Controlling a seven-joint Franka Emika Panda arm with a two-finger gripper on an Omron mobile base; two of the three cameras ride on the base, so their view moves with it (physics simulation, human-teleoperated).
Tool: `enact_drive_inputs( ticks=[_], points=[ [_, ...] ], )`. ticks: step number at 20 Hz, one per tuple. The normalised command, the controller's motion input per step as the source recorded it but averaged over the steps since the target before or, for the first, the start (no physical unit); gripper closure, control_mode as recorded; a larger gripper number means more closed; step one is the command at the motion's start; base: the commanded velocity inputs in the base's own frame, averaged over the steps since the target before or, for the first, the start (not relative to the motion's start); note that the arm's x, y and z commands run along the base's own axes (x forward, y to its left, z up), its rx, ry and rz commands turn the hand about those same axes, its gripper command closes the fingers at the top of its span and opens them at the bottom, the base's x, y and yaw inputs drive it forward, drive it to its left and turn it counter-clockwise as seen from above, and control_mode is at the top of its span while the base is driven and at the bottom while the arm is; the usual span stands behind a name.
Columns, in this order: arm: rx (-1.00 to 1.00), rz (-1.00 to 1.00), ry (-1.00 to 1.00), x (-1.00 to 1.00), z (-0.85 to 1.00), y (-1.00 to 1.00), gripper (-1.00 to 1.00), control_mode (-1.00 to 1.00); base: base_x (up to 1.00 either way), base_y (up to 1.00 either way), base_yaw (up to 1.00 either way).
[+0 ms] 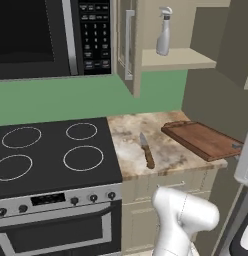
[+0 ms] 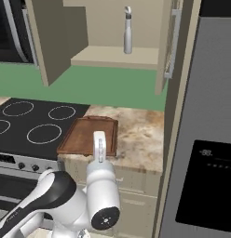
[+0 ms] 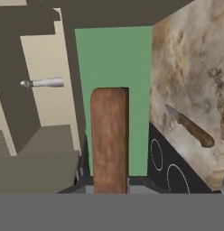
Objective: Move the cutting board and knife to the sink. Then move spray from the cabinet to the counter.
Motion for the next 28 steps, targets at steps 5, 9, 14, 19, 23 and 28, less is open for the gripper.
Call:
enact_drive_inputs(
  ticks=[5,9,14,19,23,28],
  points=[
    [0.0,0.0,0.0,0.0,0.0,0.0,1.0,1.0,-0.44,0.0,0.21],
    [0.0,0.0,0.0,0.0,0.0,0.0,1.0,1.0,-0.39,0.0,0.59],
    [0.0,0.0,0.0,0.0,0.0,0.0,1.0,1.0,-0.34,0.0,0.74],
    [0.0,0.0,0.0,0.0,0.0,0.0,1.0,1.0,-0.2,0.01,0.81],
    [0.0,0.0,0.0,0.0,0.0,0.0,1.0,1.0,-0.05,0.04,0.8],
    [0.0,0.0,0.0,0.0,0.0,0.0,1.0,1.0,0.05,0.03,0.77]
  ],
)
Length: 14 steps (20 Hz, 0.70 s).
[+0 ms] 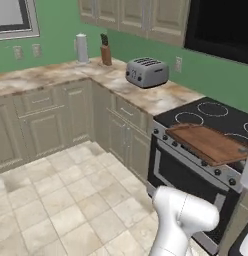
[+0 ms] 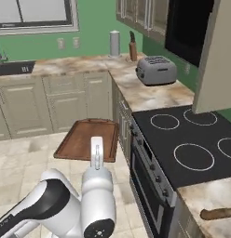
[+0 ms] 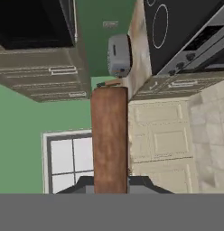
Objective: Move the cutting board and knife to the sink. Then move spray from the cabinet to the counter.
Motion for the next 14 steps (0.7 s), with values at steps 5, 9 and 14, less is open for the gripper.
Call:
enact_drive_inputs(
  ticks=[5,9,14],
  points=[
    [0.0,0.0,0.0,0.0,0.0,0.0,1.0,1.0,0.2,0.0,0.73],
    [0.0,0.0,0.0,0.0,0.0,0.0,1.0,1.0,0.32,0.0,0.64],
    [0.0,0.0,0.0,0.0,0.0,0.0,1.0,1.0,0.62,0.0,0.25]
  ],
)
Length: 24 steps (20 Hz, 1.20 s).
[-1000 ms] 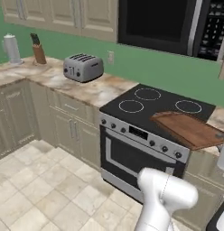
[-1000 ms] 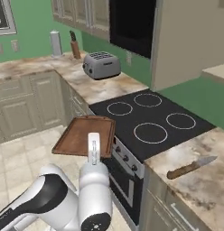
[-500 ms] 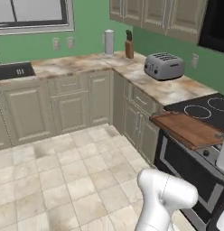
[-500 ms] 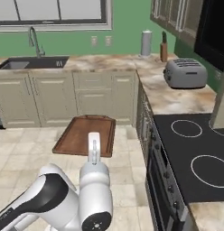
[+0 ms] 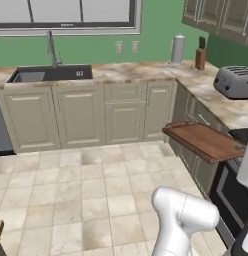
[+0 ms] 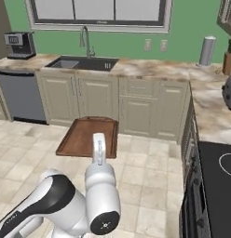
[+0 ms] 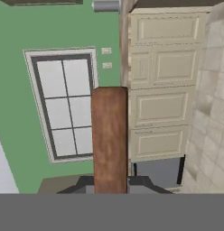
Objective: Move the cutting board and knife to the sink. Then move spray from the cabinet to the counter.
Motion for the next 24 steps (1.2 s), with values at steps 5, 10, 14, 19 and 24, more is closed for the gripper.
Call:
enact_drive_inputs(
  ticks=[5,10,14,19,24],
  points=[
    [0.0,0.0,0.0,0.0,0.0,0.0,1.0,1.0,0.8,0.0,0.08],
    [0.0,0.0,0.0,0.0,0.0,0.0,1.0,1.0,0.82,0.0,0.08],
    [0.0,0.0,0.0,0.0,0.0,0.0,1.0,1.0,0.84,0.01,0.08],
    [0.0,0.0,0.0,0.0,0.0,0.0,1.0,1.0,0.86,0.04,0.09],
    [0.0,0.0,0.0,0.0,0.0,0.0,1.0,1.0,0.83,0.16,0.11]
  ],
)
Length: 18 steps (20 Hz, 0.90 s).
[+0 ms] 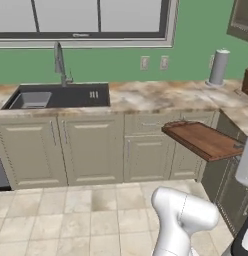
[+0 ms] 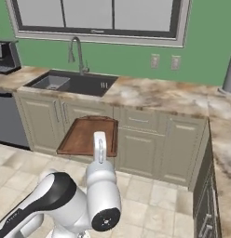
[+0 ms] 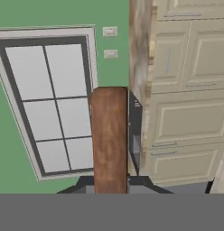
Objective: Move the cutting board and knife to the sink. Then move spray from the cabinet to the counter.
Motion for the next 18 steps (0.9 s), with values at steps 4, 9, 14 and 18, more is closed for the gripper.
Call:
enact_drive_inputs(
  ticks=[4,9,14,18],
  points=[
    [0.0,0.0,0.0,0.0,0.0,0.0,1.0,1.0,0.83,0.32,0.09],
    [0.0,0.0,0.0,0.0,0.0,0.0,1.0,1.0,0.82,0.37,0.06],
    [0.0,0.0,0.0,0.0,0.0,0.0,1.0,1.0,0.77,0.51,0.01],
    [0.0,0.0,0.0,0.0,0.0,0.0,1.0,1.0,0.7,0.59,0.0]
  ],
)
